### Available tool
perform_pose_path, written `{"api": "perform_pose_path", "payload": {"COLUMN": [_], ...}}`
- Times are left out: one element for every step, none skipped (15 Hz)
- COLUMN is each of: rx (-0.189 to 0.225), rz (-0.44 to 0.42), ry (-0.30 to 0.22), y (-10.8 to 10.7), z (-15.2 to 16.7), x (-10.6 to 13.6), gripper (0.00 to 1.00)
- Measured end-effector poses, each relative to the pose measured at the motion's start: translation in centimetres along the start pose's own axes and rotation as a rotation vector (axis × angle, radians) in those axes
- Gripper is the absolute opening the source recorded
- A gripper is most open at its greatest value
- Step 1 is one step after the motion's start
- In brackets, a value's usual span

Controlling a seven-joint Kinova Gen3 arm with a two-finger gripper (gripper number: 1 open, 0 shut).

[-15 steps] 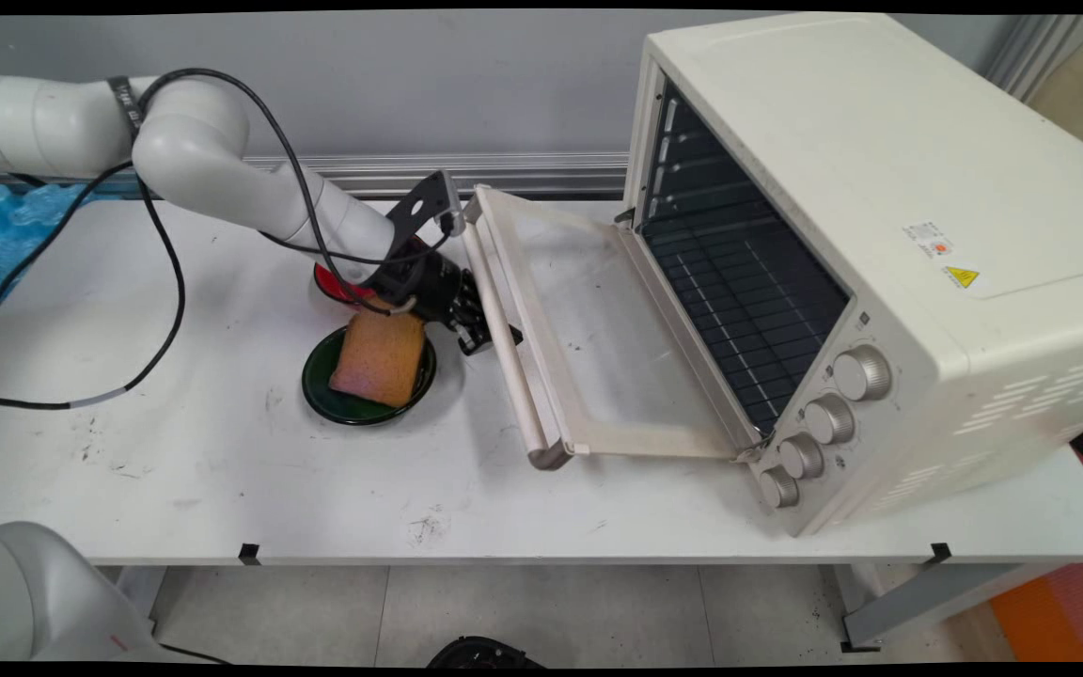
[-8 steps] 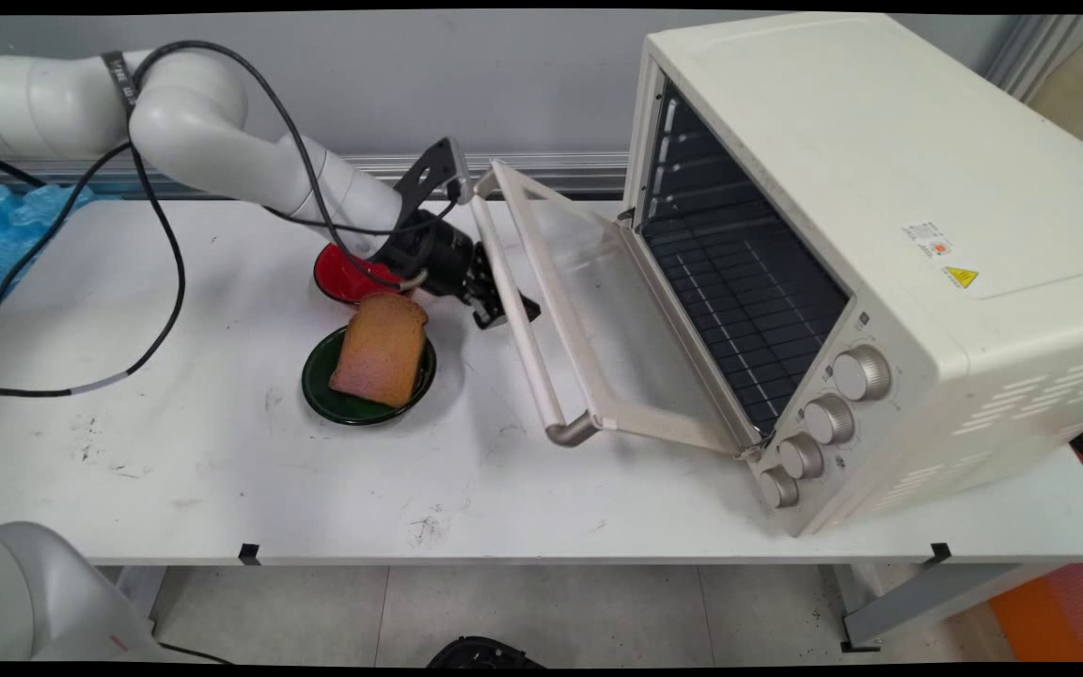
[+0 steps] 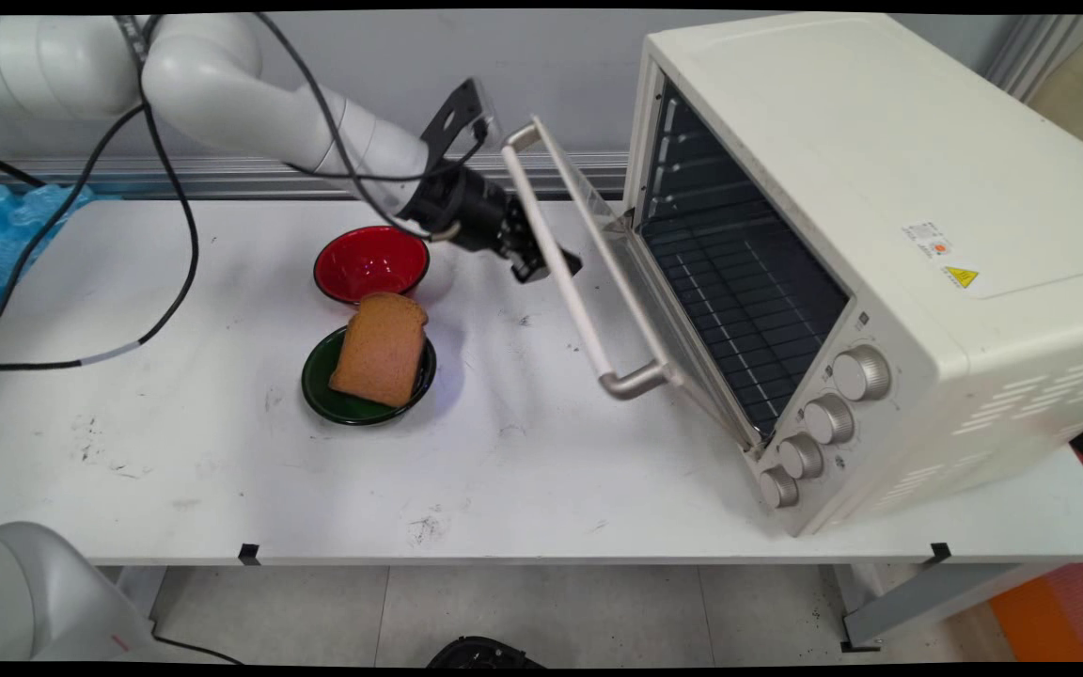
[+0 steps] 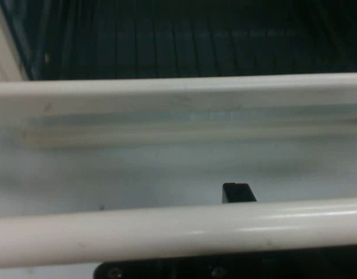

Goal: Close the oven

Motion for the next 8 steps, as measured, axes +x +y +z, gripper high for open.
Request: {"api": "perform_pose_path", "payload": {"rx": [-0.001, -0.001, -0.001, -0.001, -0.001, -0.001, -0.001, -0.001], "rz": [0.002, 0.003, 0.004, 0.005, 0.007, 0.009, 0.011, 0.012], "ry": [0.015, 0.027, 0.038, 0.046, 0.056, 0.069, 0.078, 0.086], "y": [-0.1, -0.1, -0.2, -0.2, -0.3, -0.5, -0.6, -0.6], "z": [0.1, 0.1, 0.1, 0.1, 0.2, 0.2, 0.2, 0.2], "x": [0.8, 1.4, 2.0, 2.4, 3.0, 3.7, 4.2, 4.7], "gripper": [0.00, 0.00, 0.00, 0.00, 0.00, 0.00, 0.00, 0.00]}}
